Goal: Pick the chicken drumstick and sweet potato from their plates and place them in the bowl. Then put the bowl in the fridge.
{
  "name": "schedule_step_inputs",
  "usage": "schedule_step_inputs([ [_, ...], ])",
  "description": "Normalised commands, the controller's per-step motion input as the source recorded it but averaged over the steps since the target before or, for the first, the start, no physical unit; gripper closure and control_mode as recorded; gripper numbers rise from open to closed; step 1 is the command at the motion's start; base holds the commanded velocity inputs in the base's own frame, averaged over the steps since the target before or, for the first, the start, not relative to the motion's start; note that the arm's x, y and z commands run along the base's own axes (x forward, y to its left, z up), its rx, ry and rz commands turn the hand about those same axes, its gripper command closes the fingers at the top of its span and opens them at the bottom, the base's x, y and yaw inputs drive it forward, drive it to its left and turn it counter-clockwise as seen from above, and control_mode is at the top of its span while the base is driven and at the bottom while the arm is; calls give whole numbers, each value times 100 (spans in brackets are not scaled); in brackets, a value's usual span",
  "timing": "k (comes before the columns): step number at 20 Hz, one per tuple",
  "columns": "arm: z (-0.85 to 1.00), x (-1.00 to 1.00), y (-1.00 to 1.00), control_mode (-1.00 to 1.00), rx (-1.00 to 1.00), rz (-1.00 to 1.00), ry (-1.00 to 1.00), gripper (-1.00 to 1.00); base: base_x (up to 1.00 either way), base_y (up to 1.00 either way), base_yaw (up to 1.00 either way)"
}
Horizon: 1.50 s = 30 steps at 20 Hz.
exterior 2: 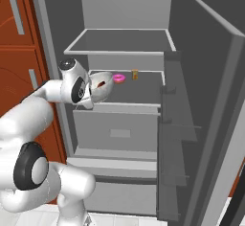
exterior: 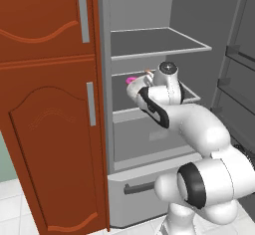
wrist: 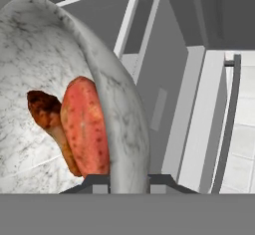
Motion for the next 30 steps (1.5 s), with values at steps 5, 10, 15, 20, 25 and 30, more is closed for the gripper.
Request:
schedule_step_inputs([
  [5,-9,26,-4,-100,8,4,0,100,0,0,0],
  [10,-24,19,-9,-100,13,0,0,100,0,0,0],
  [15,-21,24,-3,-100,14,0,0,100,0,0,0],
  [20,-11,42,0,-100,8,0,0,100,0,0,0],
  [25,-6,41,5,-100,2,1,0,100,0,0,0],
  [30,-1,42,8,-100,0,2,0,100,0,0,0],
])
